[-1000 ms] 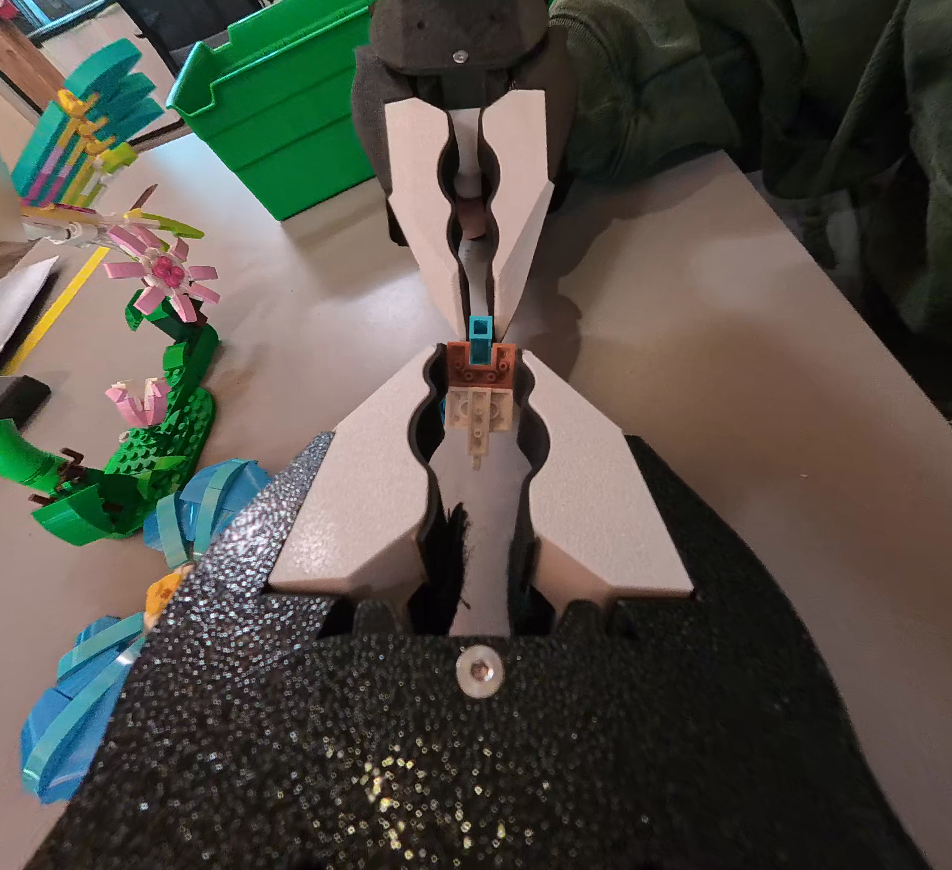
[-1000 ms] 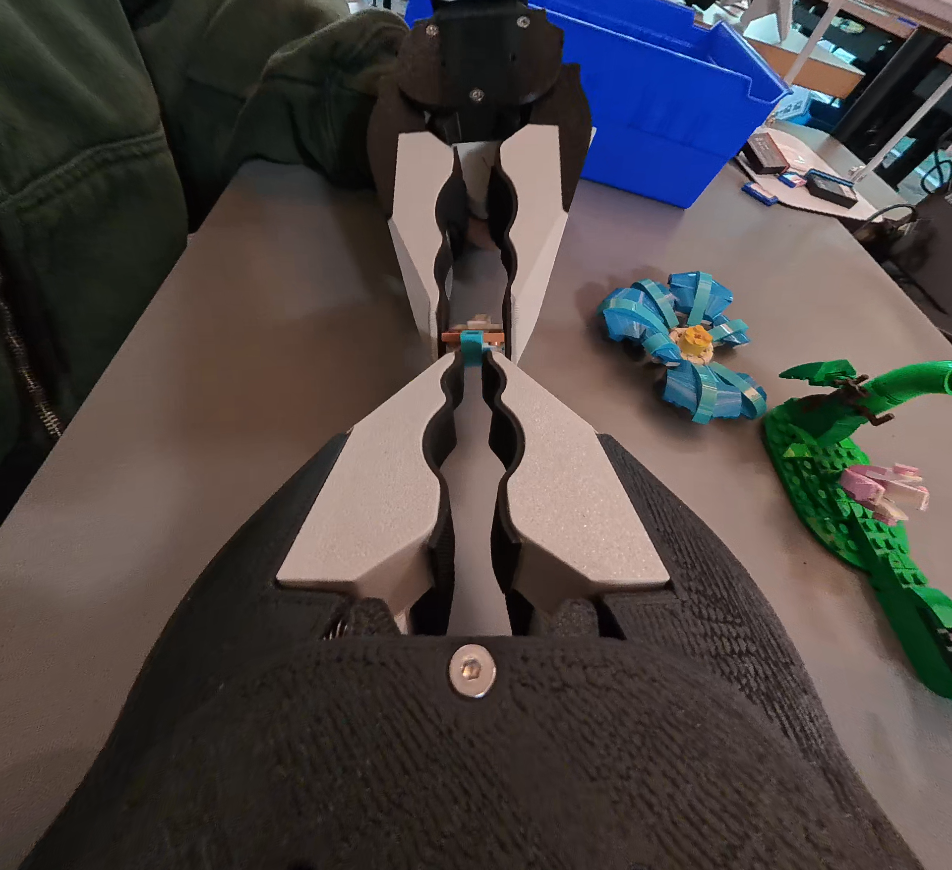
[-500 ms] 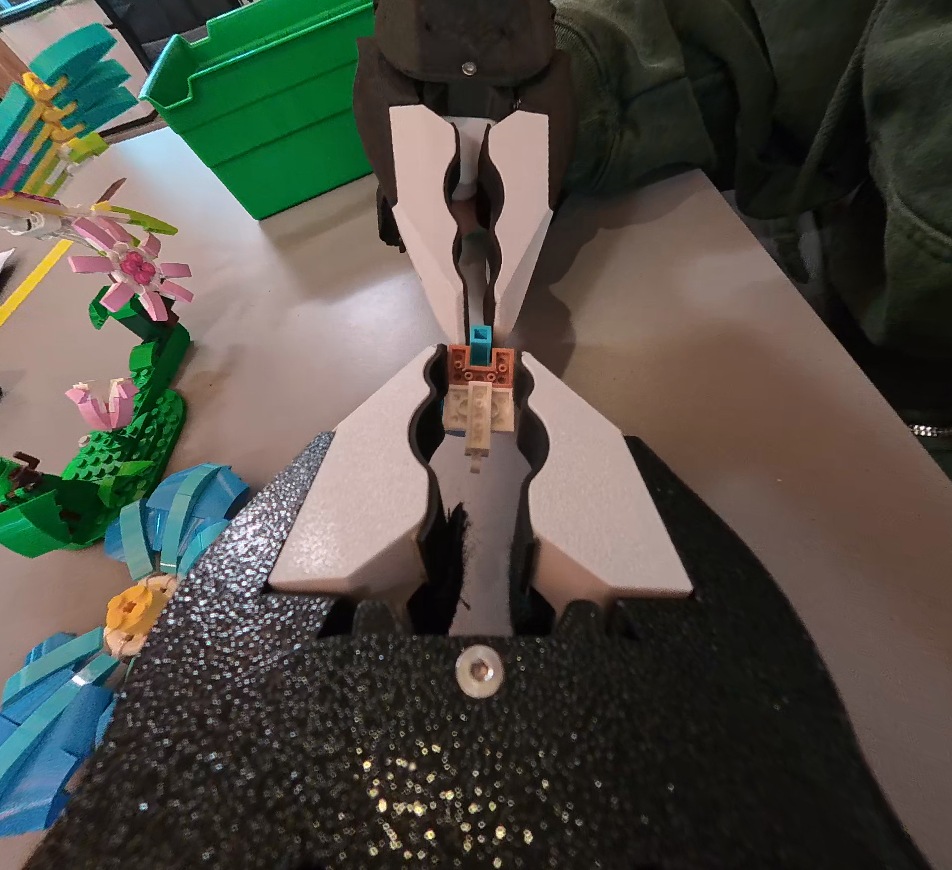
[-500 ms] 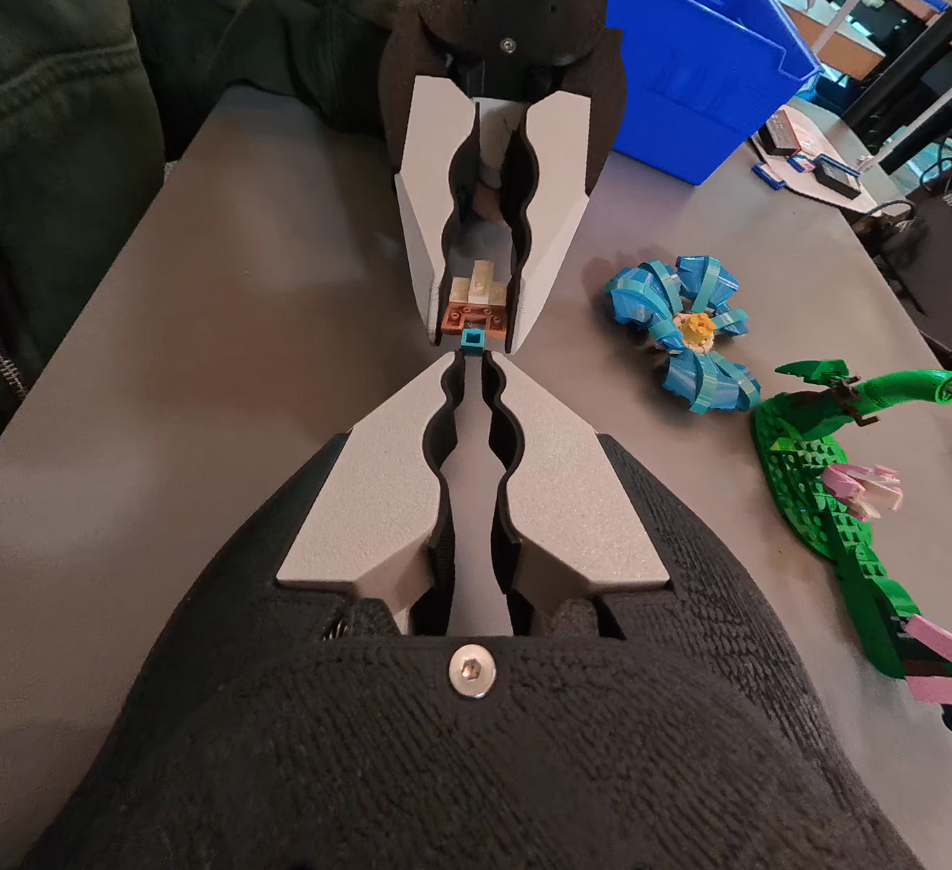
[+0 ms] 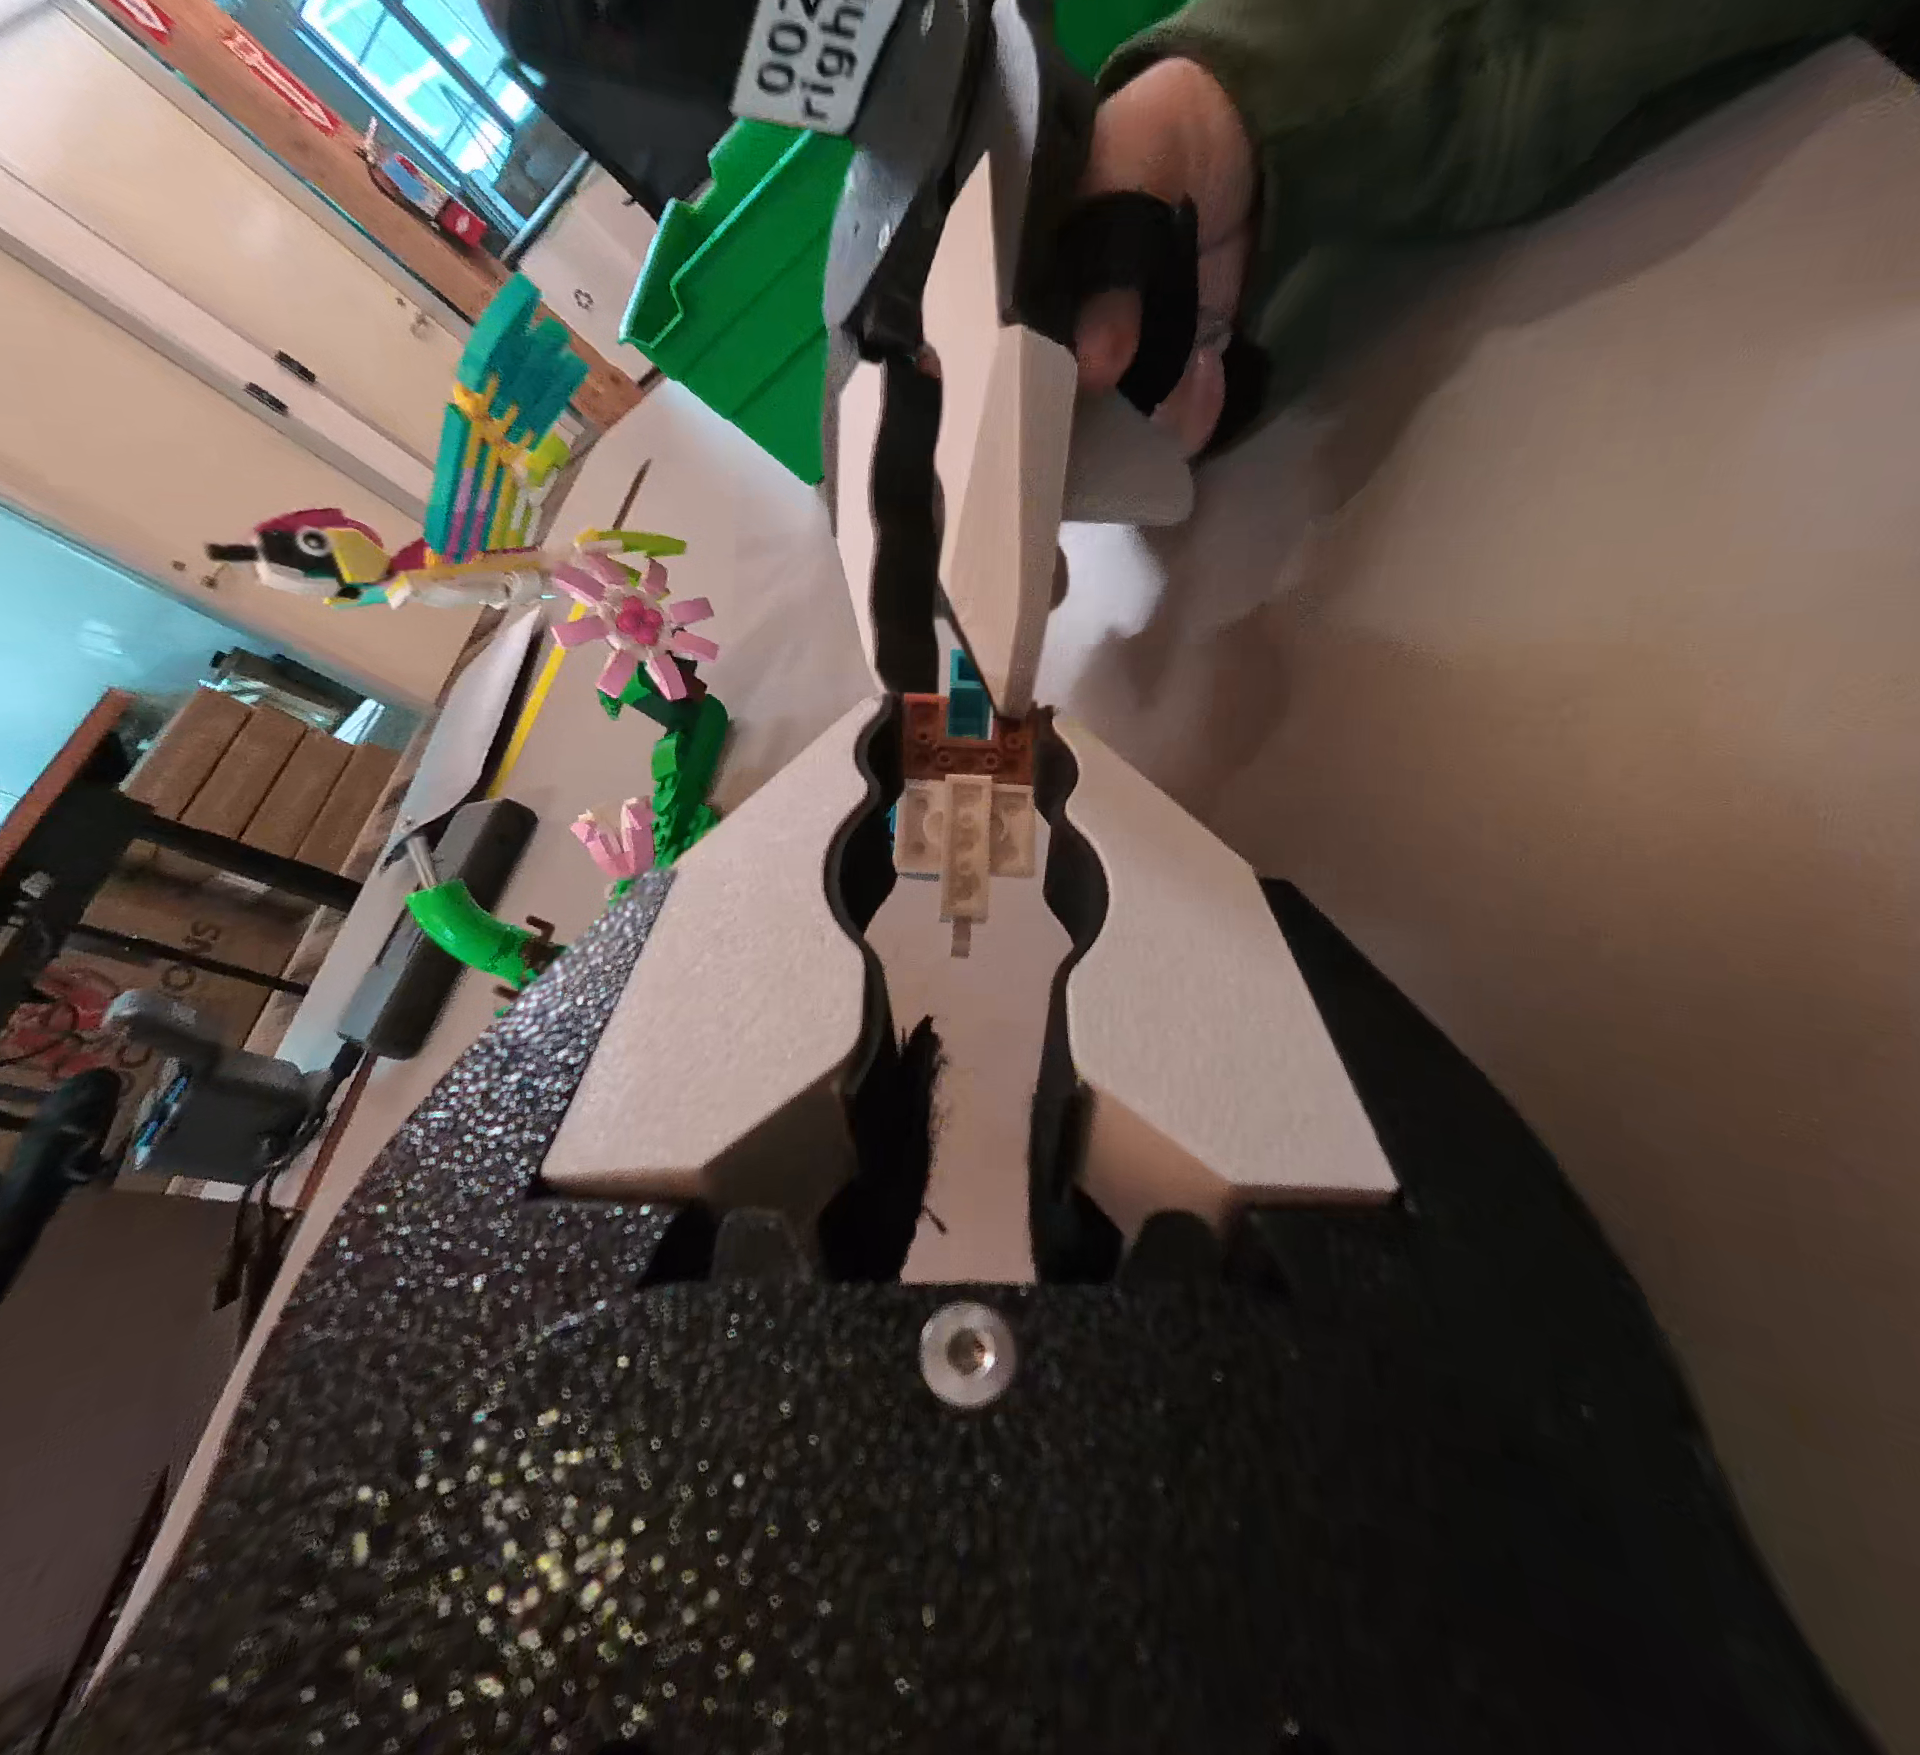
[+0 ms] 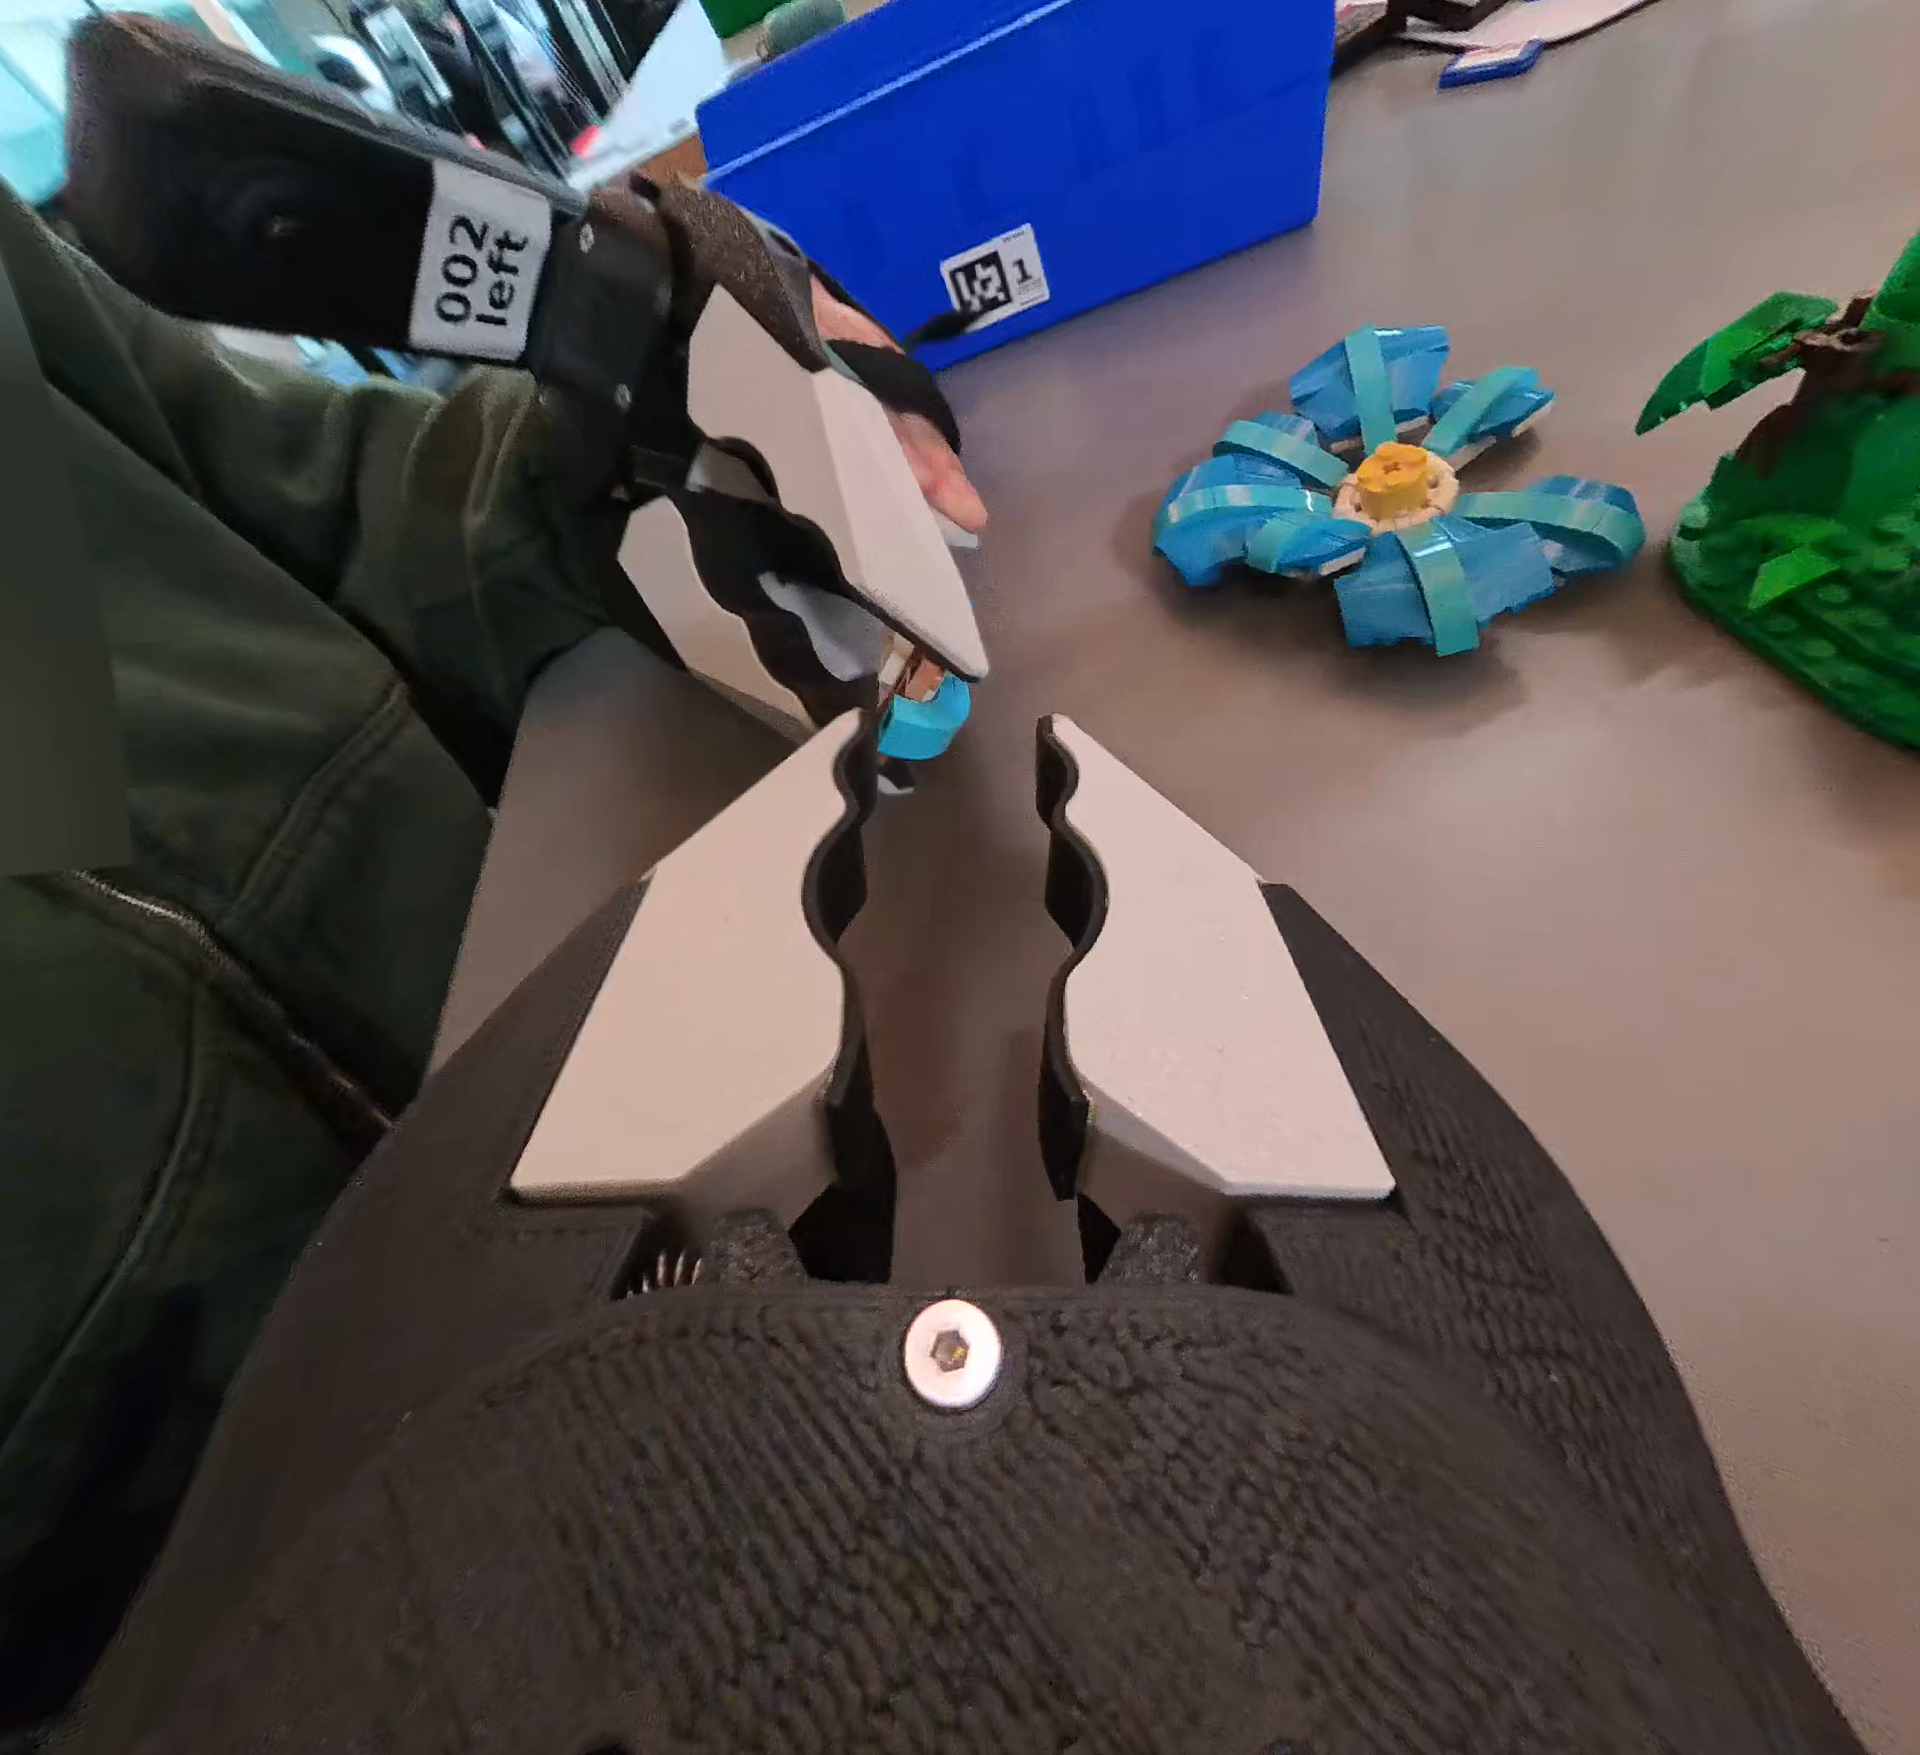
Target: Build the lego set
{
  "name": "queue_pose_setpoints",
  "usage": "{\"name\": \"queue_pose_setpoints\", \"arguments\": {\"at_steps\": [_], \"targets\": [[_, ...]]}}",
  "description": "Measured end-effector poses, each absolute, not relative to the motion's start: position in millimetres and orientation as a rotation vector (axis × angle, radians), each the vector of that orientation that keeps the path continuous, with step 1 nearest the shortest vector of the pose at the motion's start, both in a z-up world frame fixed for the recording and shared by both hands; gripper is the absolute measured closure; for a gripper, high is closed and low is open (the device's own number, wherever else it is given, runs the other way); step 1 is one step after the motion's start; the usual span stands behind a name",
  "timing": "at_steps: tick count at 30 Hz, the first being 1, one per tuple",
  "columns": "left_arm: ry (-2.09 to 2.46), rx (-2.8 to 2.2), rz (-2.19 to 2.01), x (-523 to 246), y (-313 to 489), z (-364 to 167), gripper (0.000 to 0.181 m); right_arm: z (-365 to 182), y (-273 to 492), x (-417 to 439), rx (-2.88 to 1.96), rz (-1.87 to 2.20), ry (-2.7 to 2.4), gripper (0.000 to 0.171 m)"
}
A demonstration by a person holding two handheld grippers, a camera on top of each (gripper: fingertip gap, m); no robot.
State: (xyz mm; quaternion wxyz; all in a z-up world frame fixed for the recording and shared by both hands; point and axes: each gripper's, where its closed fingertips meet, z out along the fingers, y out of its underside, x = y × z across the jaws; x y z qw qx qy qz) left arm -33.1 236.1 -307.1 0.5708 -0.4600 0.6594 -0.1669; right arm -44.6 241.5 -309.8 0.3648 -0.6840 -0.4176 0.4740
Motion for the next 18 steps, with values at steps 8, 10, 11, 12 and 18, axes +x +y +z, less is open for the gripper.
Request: {"name": "queue_pose_setpoints", "arguments": {"at_steps": [8,10,11,12,18], "targets": [[1.588,-1.074,-0.424,-31.0,229.2,-316.5,0.161,-319.7,228.8,-44.9,-1.835,1.293,-1.144,0.161],[1.594,-1.08,-0.44,-31.1,227.9,-317.8,0.161,-321.3,228.1,-44.9,-1.842,1.278,-1.158,0.161],[1.598,-1.083,-0.444,-31.0,227.6,-318.5,0.161,-321.6,227.9,-44.8,-1.845,1.273,-1.162,0.161],[1.604,-1.083,-0.455,-30.9,226.3,-319.0,0.161,-322.4,226.9,-44.7,-1.848,1.275,-1.171,0.161],[1.62,-1.092,-0.541,-30.5,219.5,-319.7,0.162,-322.4,221.8,-43.6,-1.851,1.309,-1.208,0.161]]}}
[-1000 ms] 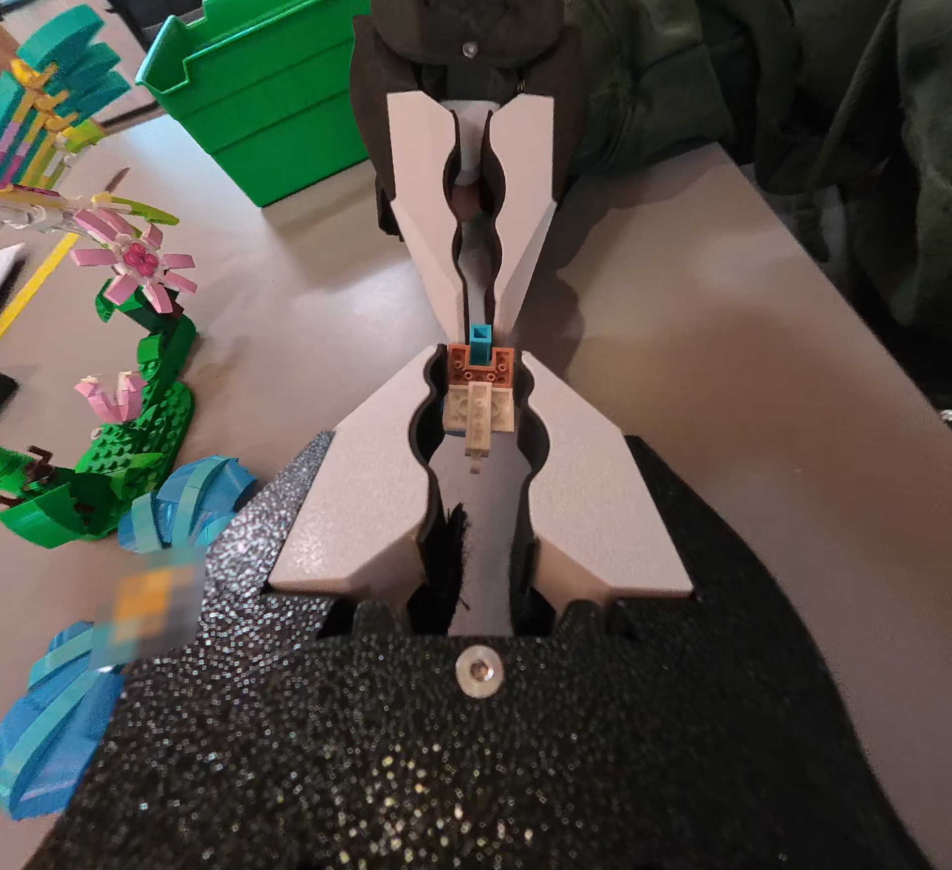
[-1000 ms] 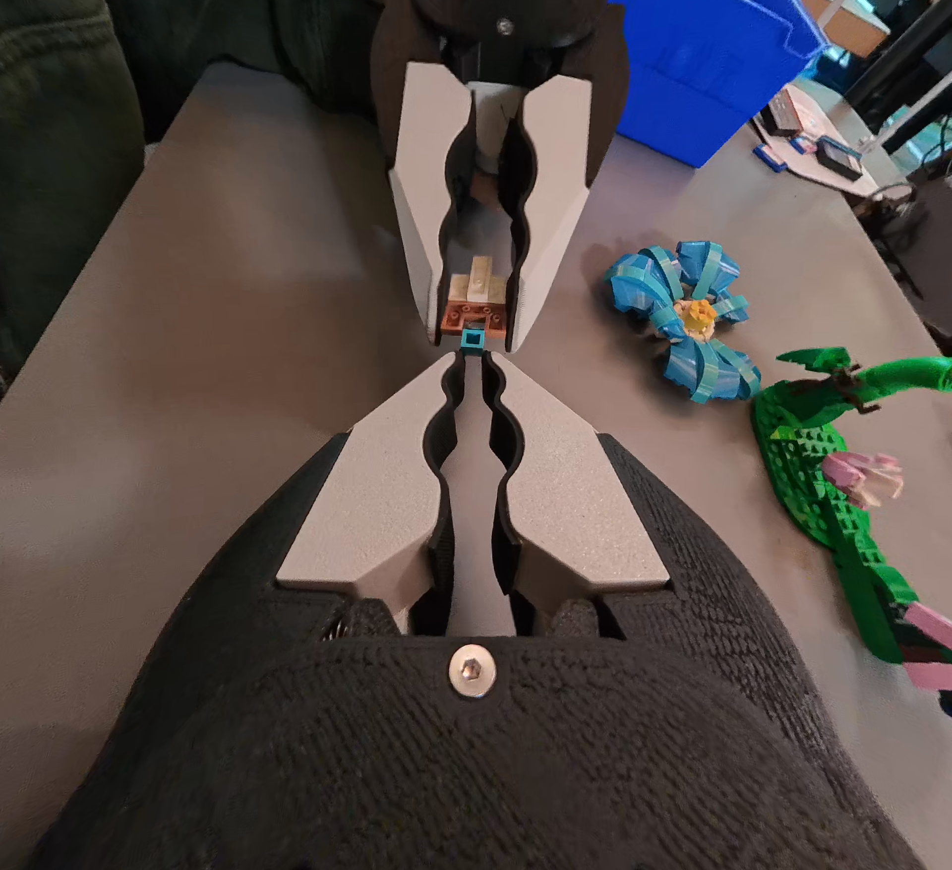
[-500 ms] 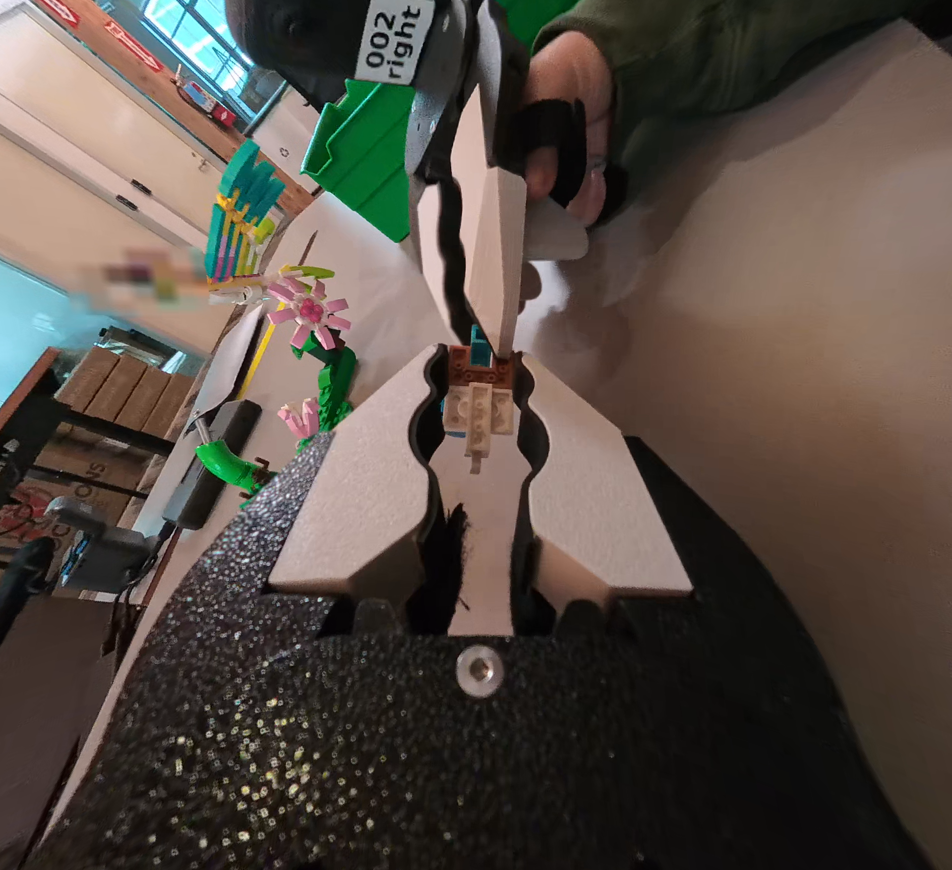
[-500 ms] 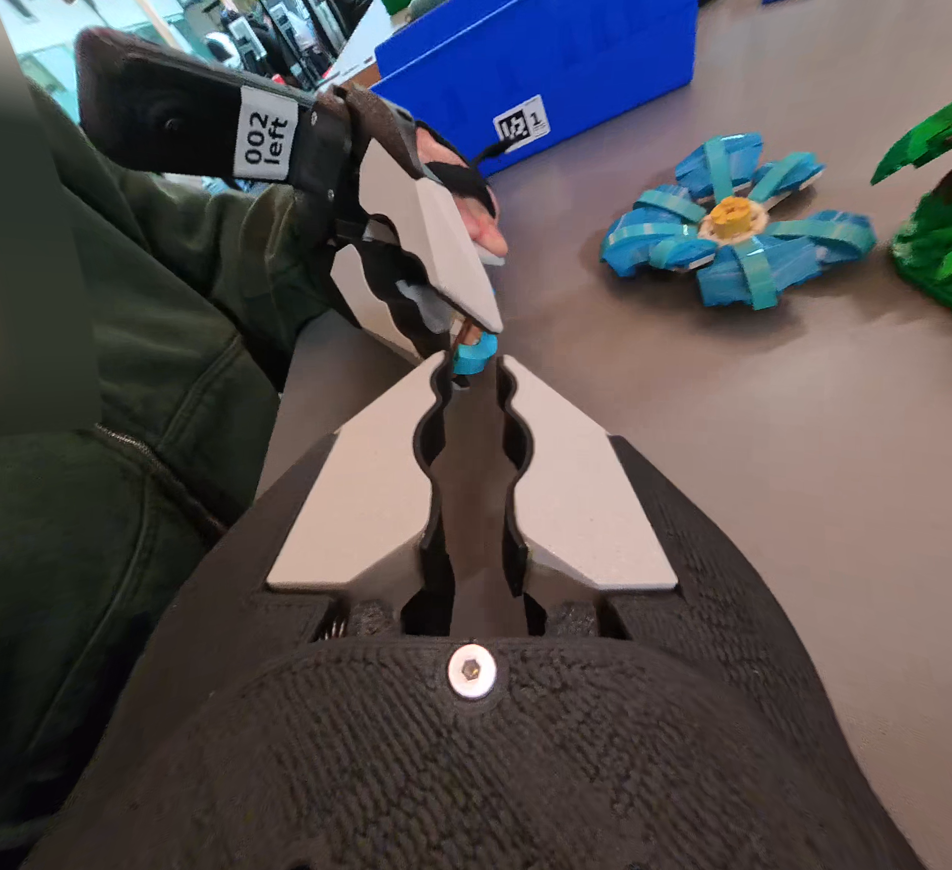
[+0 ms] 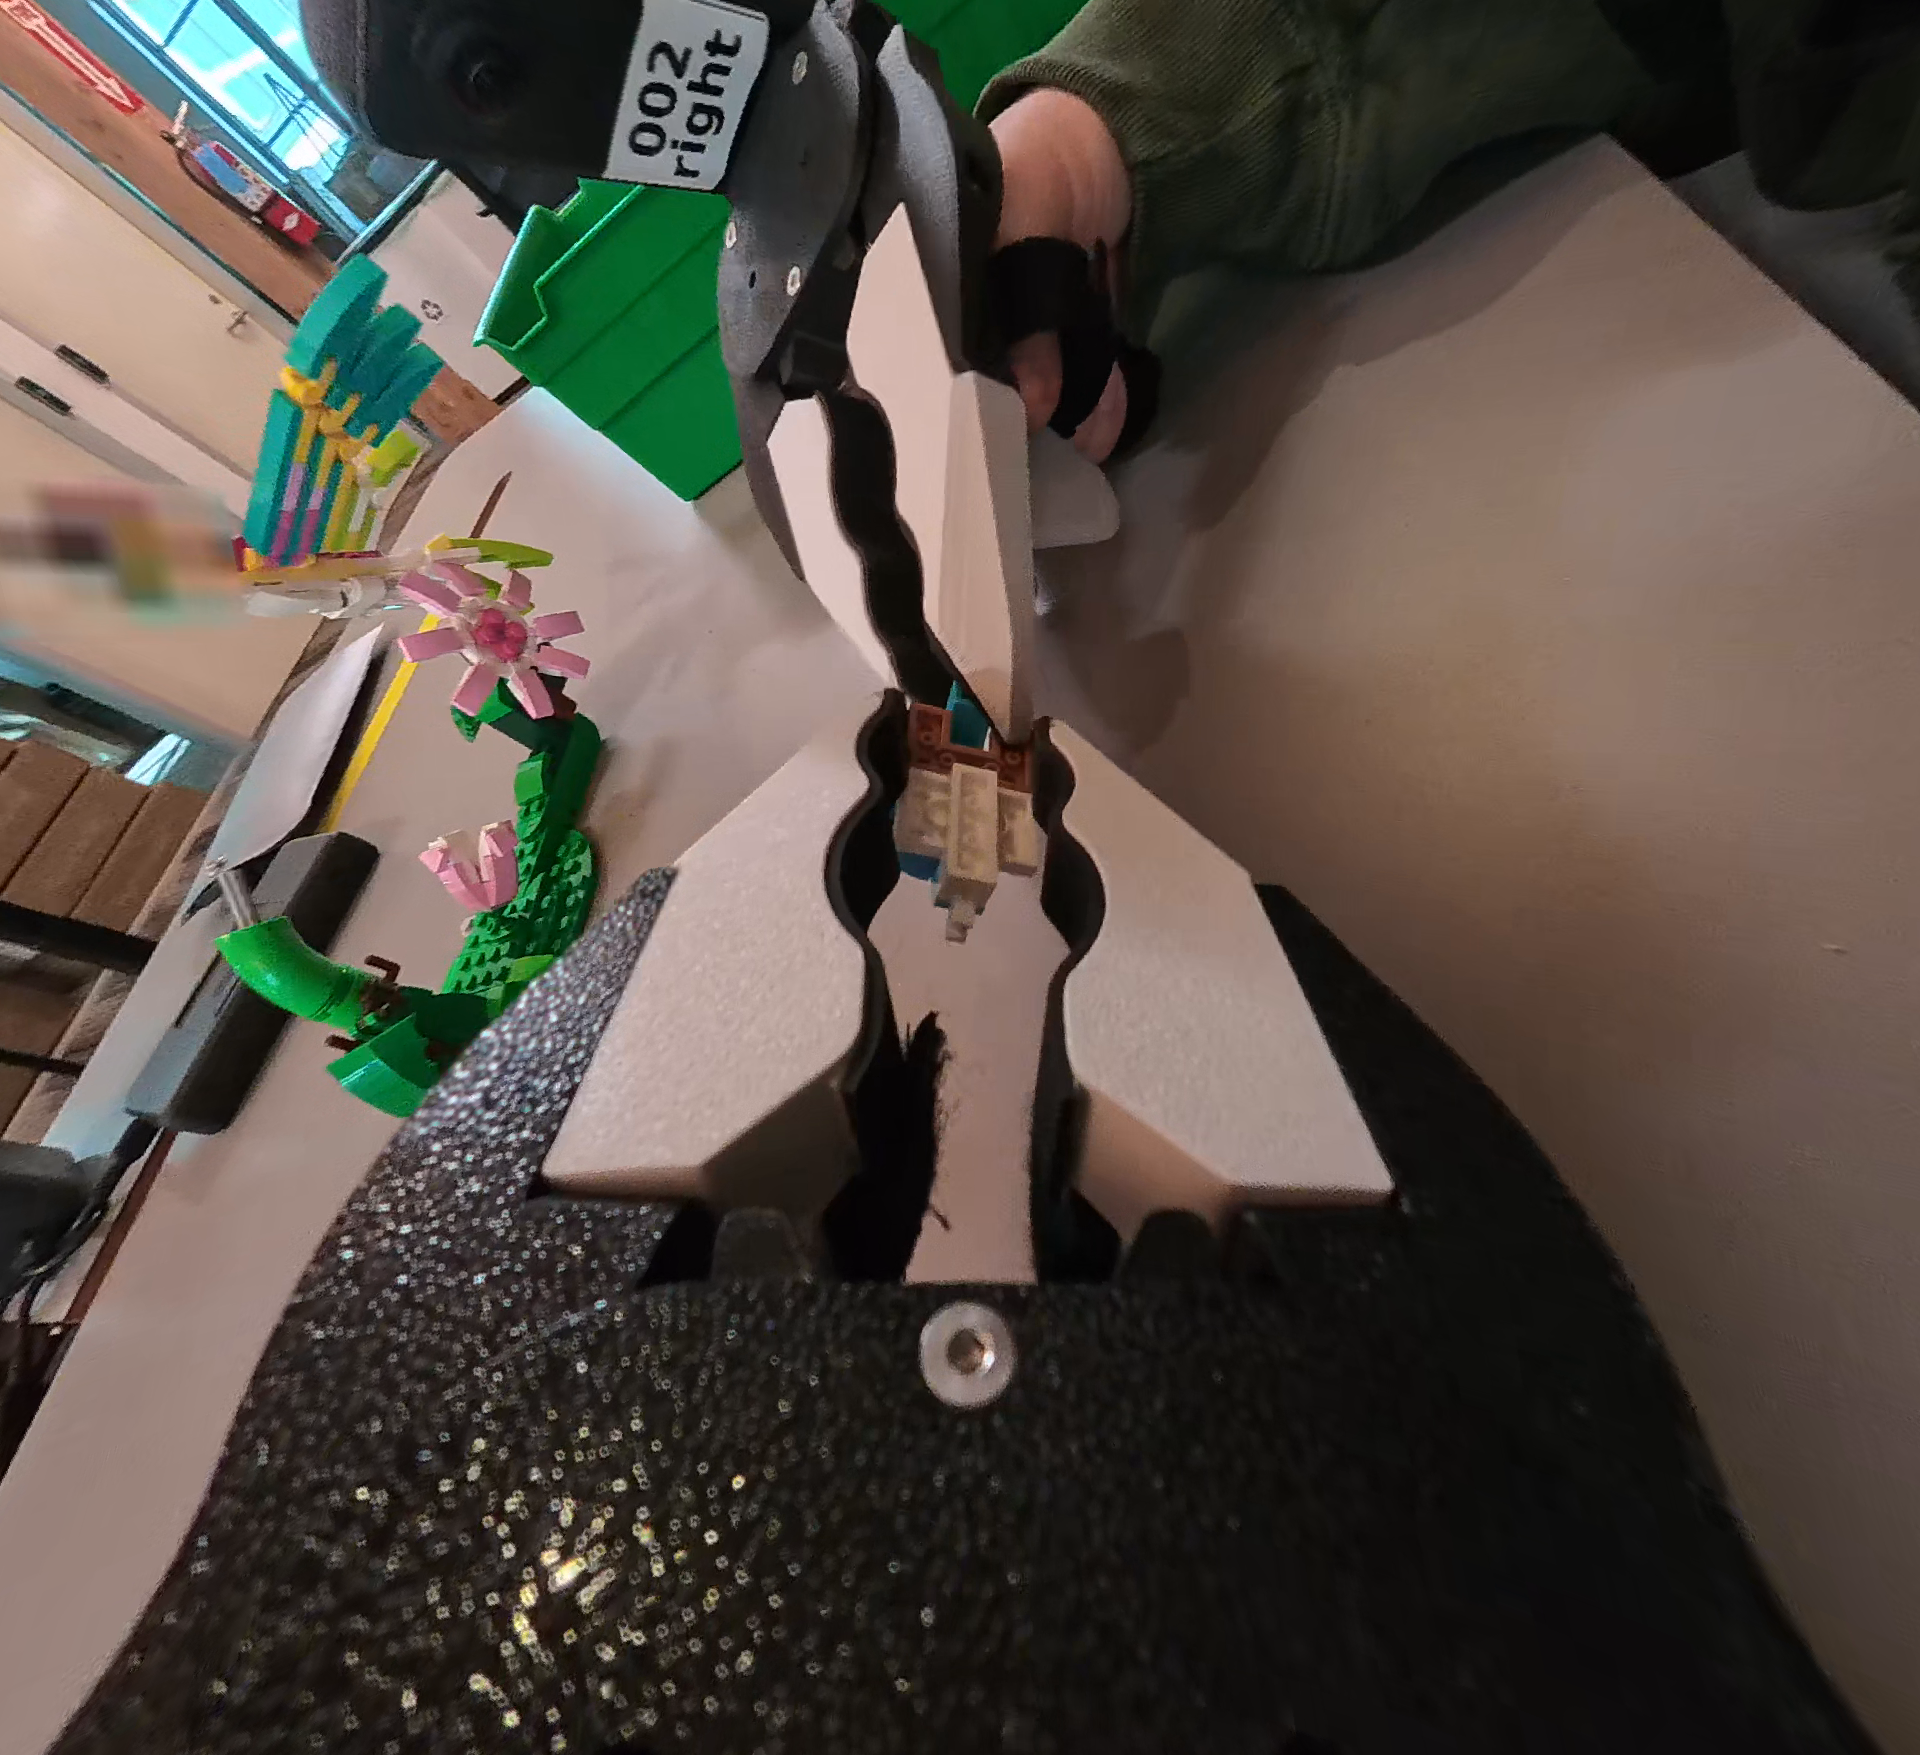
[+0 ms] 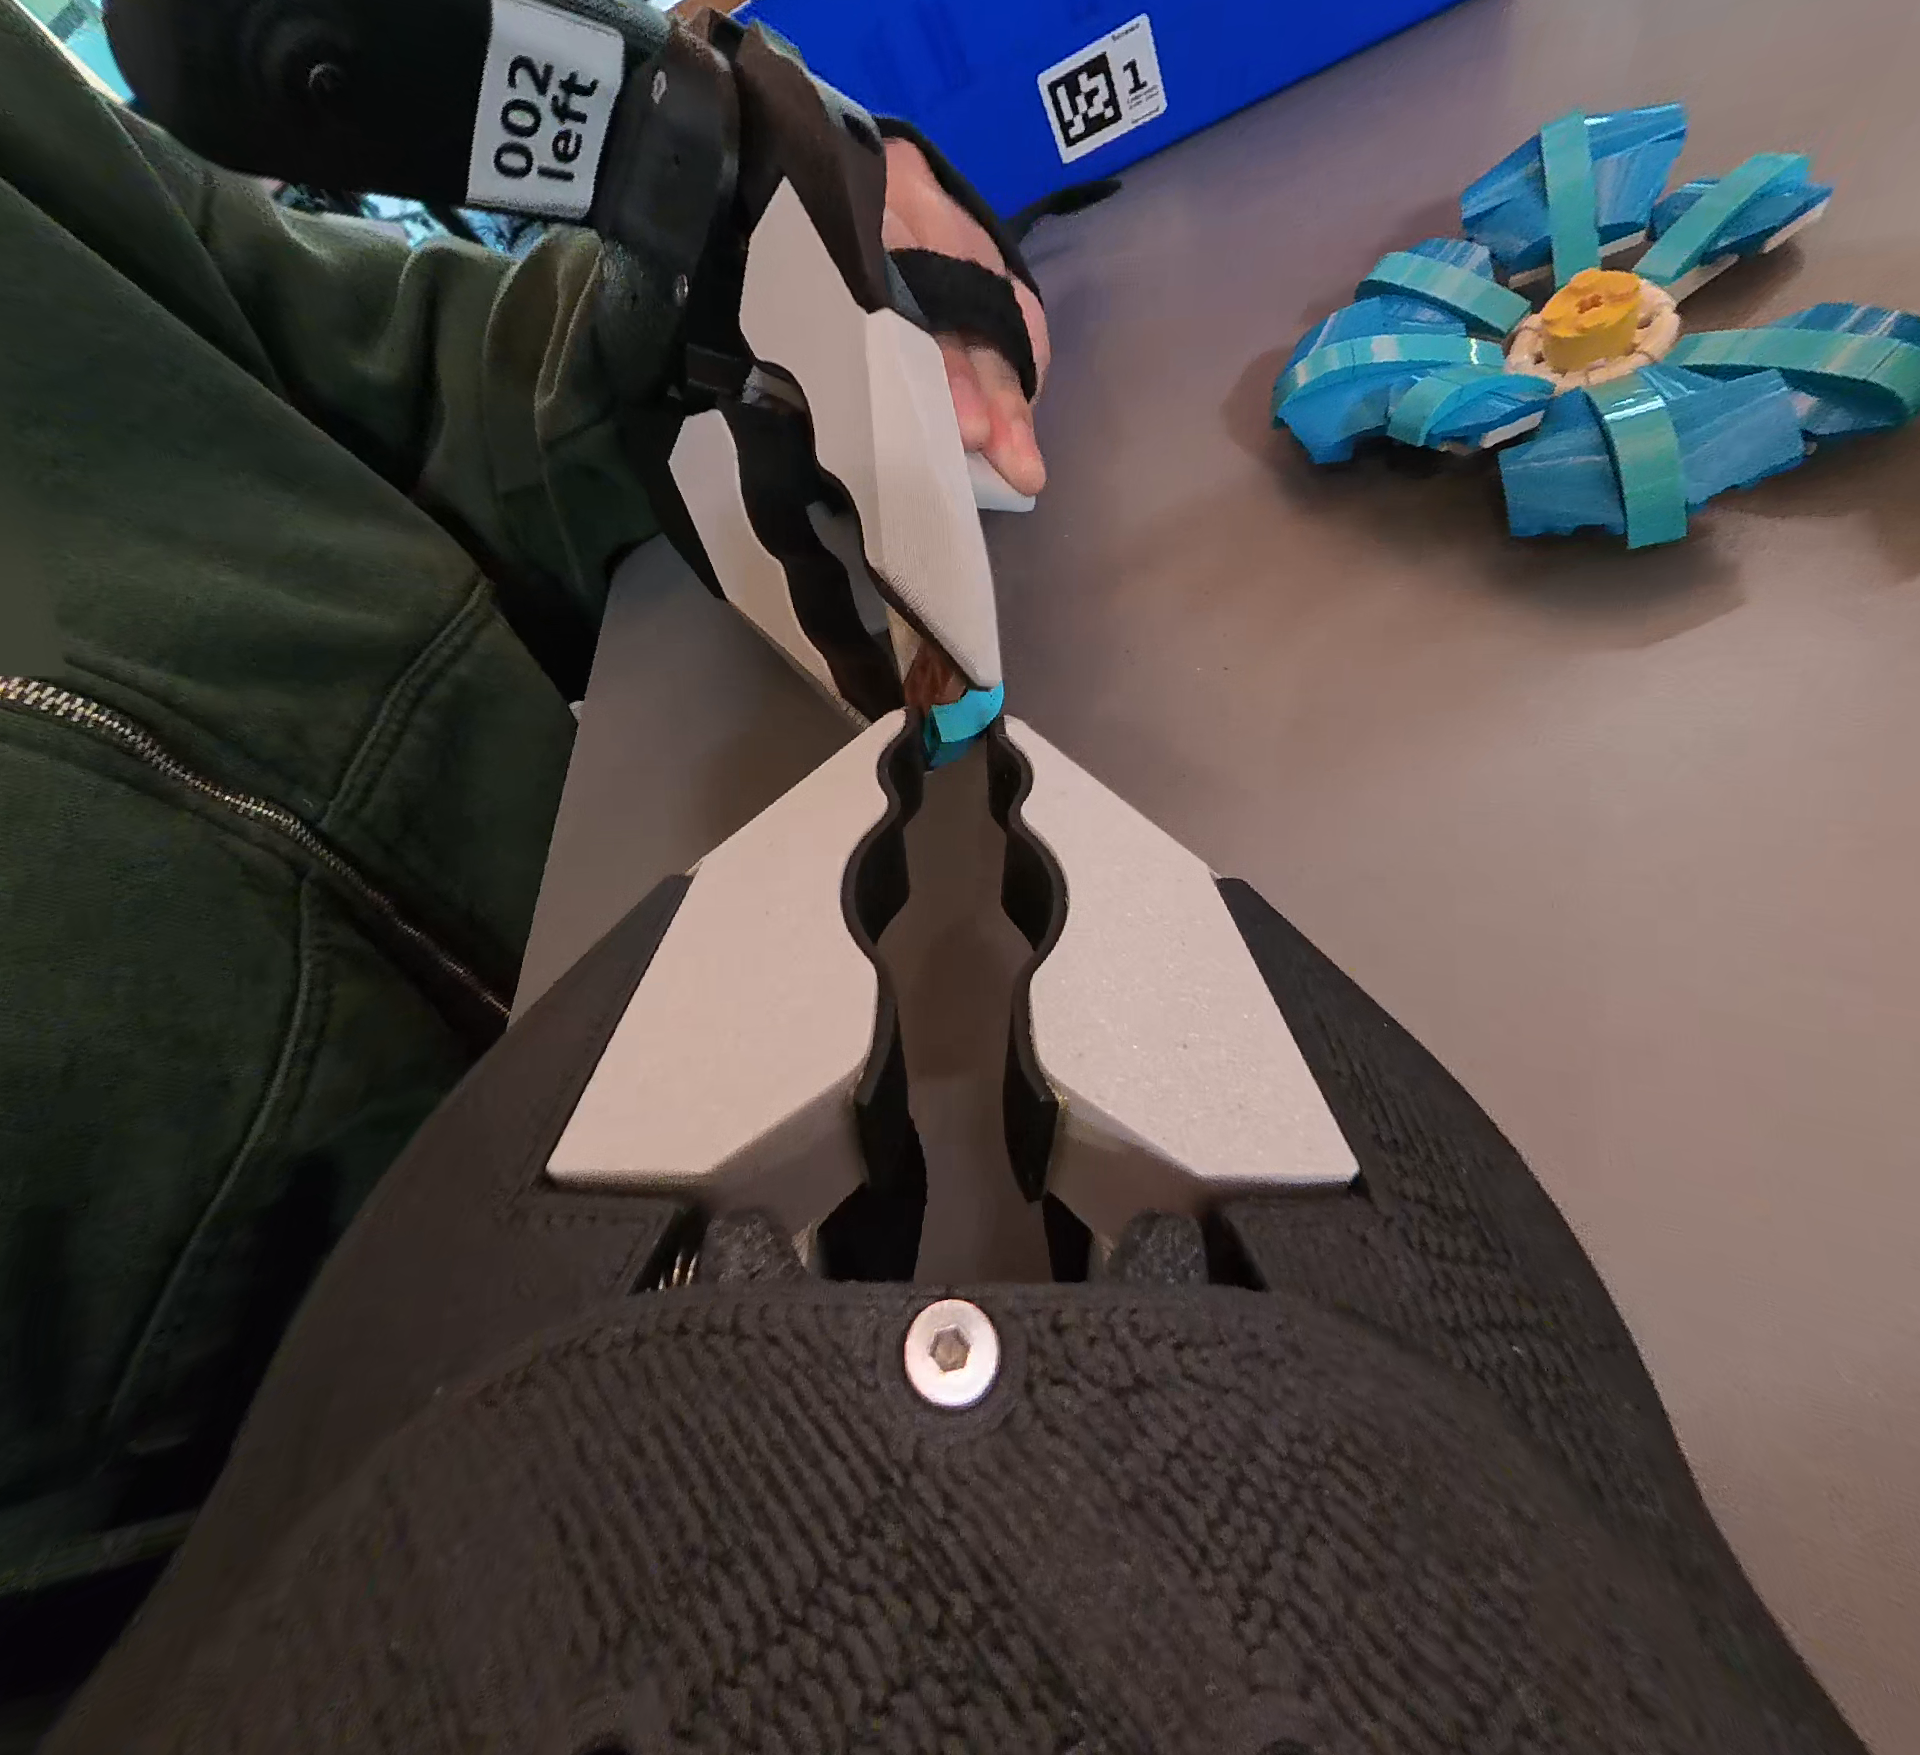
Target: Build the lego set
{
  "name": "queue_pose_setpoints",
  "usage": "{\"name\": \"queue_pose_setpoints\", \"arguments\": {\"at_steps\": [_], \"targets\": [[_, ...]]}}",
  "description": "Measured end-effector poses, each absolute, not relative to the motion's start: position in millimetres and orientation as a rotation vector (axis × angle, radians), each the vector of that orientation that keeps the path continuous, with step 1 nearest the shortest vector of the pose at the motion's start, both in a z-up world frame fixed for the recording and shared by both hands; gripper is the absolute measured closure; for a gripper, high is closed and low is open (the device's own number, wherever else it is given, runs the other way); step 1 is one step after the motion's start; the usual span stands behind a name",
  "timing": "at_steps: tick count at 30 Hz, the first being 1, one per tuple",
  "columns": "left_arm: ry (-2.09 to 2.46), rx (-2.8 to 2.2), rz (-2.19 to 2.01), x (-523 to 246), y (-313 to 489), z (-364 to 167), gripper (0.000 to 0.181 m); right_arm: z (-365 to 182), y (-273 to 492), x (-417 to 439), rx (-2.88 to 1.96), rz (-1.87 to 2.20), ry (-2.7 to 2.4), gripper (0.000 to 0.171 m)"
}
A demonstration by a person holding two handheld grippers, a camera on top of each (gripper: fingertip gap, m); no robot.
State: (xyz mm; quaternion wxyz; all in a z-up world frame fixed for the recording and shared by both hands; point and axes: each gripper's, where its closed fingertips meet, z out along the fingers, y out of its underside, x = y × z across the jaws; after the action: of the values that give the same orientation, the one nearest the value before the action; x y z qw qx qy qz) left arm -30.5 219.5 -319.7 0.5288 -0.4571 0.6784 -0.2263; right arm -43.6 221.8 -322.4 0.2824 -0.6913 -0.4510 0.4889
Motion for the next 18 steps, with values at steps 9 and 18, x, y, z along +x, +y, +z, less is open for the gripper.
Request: {"name": "queue_pose_setpoints", "arguments": {"at_steps": [9,18], "targets": [[1.756,-0.946,-0.704,-18.0,171.0,-323.5,0.178,-336.8,262.6,-11.1,-1.96,1.011,-1.106,0.171],[1.692,-1.035,-0.685,-22.2,191.3,-325.8,0.181,-344.8,254.9,-11.8,-1.987,1.051,-1.136,0.171]]}}
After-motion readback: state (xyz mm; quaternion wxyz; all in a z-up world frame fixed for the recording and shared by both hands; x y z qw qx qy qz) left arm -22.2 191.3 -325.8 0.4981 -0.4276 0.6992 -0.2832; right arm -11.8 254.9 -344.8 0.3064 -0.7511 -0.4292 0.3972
